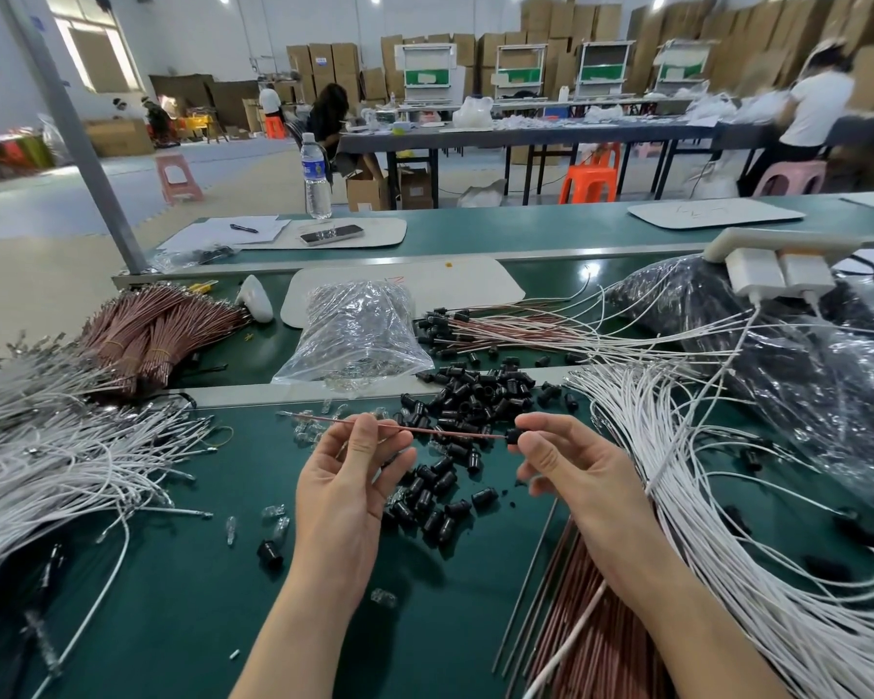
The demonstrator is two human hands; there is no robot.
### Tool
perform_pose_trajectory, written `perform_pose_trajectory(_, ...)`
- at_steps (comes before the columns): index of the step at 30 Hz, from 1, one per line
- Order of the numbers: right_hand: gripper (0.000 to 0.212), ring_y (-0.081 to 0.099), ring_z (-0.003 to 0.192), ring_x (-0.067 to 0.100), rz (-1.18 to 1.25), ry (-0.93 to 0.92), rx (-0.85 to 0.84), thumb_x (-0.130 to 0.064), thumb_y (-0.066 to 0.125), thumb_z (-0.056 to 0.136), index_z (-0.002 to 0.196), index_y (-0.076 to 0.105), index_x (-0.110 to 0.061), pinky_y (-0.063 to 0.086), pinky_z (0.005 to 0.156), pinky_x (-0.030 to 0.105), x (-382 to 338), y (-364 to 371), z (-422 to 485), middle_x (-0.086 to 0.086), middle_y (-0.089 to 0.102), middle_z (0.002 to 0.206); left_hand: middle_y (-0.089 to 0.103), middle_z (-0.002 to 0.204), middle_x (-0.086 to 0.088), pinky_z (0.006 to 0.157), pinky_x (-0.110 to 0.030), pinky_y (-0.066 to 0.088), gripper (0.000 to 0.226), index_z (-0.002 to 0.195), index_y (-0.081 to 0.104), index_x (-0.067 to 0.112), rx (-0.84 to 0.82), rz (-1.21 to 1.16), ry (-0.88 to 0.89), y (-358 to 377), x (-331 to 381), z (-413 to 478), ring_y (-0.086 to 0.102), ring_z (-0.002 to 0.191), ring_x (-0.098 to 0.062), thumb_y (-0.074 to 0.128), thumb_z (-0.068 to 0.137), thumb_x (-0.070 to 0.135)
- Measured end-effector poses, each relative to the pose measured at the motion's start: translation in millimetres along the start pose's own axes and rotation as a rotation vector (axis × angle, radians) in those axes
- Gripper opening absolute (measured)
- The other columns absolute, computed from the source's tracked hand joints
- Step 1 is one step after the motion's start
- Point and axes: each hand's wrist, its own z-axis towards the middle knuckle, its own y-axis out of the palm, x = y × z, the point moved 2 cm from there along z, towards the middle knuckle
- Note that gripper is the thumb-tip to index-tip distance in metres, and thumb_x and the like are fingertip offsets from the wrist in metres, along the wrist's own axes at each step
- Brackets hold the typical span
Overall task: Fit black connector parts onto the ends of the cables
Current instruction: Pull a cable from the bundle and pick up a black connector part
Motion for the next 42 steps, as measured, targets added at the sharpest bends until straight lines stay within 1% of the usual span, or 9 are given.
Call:
perform_pose_trajectory(11, 0.033, 0.07, 0.08, 0.015, 0.117, 0.062, 0.011, -0.045, 0.079, 0.07, 0.102, 0.077, -0.035, 0.057, 0.069, 0.025, 1, 2, -1, -0.003, 0.074, 0.091, 0.075, 0.087, -0.013, 0.067, -0.027, 0.061, 0.025, 0.096, 0.064, 0.006, -0.029, 0.035, -0.008, 3, -5, -3, 0.075, 0.079, -0.02, 0.071, 0.082, 0.026)
perform_pose_trajectory(16, 0.028, 0.069, 0.075, 0.015, 0.225, 0.106, 0.002, -0.038, 0.084, 0.066, 0.092, 0.079, -0.03, 0.056, 0.064, 0.022, 6, 5, 1, -0.003, 0.072, 0.084, 0.072, 0.082, -0.009, 0.065, -0.027, 0.06, 0.013, 0.088, 0.071, 0.014, -0.067, 0.035, -0.015, 7, -8, -6, 0.072, 0.07, -0.016, 0.074, 0.08, 0.024)
perform_pose_trajectory(20, 0.03, 0.069, 0.073, 0.015, 0.256, 0.117, -0.018, -0.039, 0.088, 0.064, 0.091, 0.079, -0.029, 0.055, 0.063, 0.023, 8, 8, 2, -0.003, 0.073, 0.083, 0.073, 0.085, -0.01, 0.066, -0.027, 0.06, 0.008, 0.079, 0.077, 0.021, -0.143, 0.062, -0.042, 14, -10, -12, 0.072, 0.072, -0.018, 0.078, 0.073, 0.026)
perform_pose_trajectory(23, 0.048, 0.069, 0.073, 0.015, 0.244, 0.104, -0.036, -0.054, 0.095, 0.053, 0.09, 0.079, -0.029, 0.055, 0.063, 0.023, 10, 11, 2, -0.002, 0.073, 0.083, 0.074, 0.088, -0.012, 0.064, -0.027, 0.059, 0.008, 0.081, 0.077, 0.023, -0.194, 0.183, -0.031, 19, -13, -19, 0.071, 0.074, -0.019, 0.078, 0.074, 0.028)
perform_pose_trajectory(26, 0.048, 0.07, 0.074, 0.015, 0.215, 0.103, -0.07, -0.059, 0.094, 0.054, 0.088, 0.078, -0.029, 0.054, 0.063, 0.024, 13, 17, 0, 0.001, 0.075, 0.084, 0.074, 0.083, -0.011, 0.062, -0.028, 0.058, 0.011, 0.086, 0.076, 0.024, -0.302, 0.355, 0.017, 26, -19, -29, 0.07, 0.075, -0.019, 0.077, 0.079, 0.032)
perform_pose_trajectory(29, 0.035, 0.069, 0.075, 0.018, 0.196, 0.104, -0.079, -0.054, 0.089, 0.066, 0.085, 0.075, -0.028, 0.055, 0.064, 0.026, 14, 20, -2, 0.009, 0.075, 0.09, 0.074, 0.08, -0.008, 0.06, -0.027, 0.057, 0.011, 0.09, 0.075, 0.023, -0.309, 0.443, 0.053, 31, -24, -34, 0.069, 0.072, -0.017, 0.072, 0.085, 0.031)
perform_pose_trajectory(34, 0.015, 0.067, 0.069, 0.017, 0.163, 0.069, -0.032, -0.042, 0.082, 0.071, 0.073, 0.072, -0.032, 0.053, 0.059, 0.023, 10, 21, -3, 0.004, 0.072, 0.075, 0.076, 0.079, -0.002, 0.058, -0.022, 0.055, 0.008, 0.092, 0.076, 0.031, -0.282, 0.588, 0.128, 32, -28, -37, 0.07, 0.07, -0.011, 0.071, 0.086, 0.034)
perform_pose_trajectory(39, 0.033, 0.067, 0.069, 0.013, 0.073, 0.025, -0.038, -0.035, 0.081, 0.075, 0.089, 0.066, -0.009, 0.052, 0.062, 0.021, 10, 21, -7, 0.006, 0.075, 0.081, 0.074, 0.077, 0.001, 0.06, -0.03, 0.058, 0.01, 0.094, 0.074, 0.037, -0.227, 0.707, 0.235, 28, -29, -38, 0.069, 0.066, -0.016, 0.065, 0.092, 0.04)
perform_pose_trajectory(42, 0.033, 0.066, 0.068, 0.011, 0.022, 0.021, -0.047, -0.038, 0.083, 0.074, 0.089, 0.066, -0.014, 0.051, 0.063, 0.02, 10, 20, -7, 0.001, 0.073, 0.077, 0.073, 0.077, 0.008, 0.062, -0.035, 0.059, 0.008, 0.094, 0.071, 0.04, -0.216, 0.821, 0.315, 26, -29, -38, 0.068, 0.066, -0.017, 0.064, 0.096, 0.038)
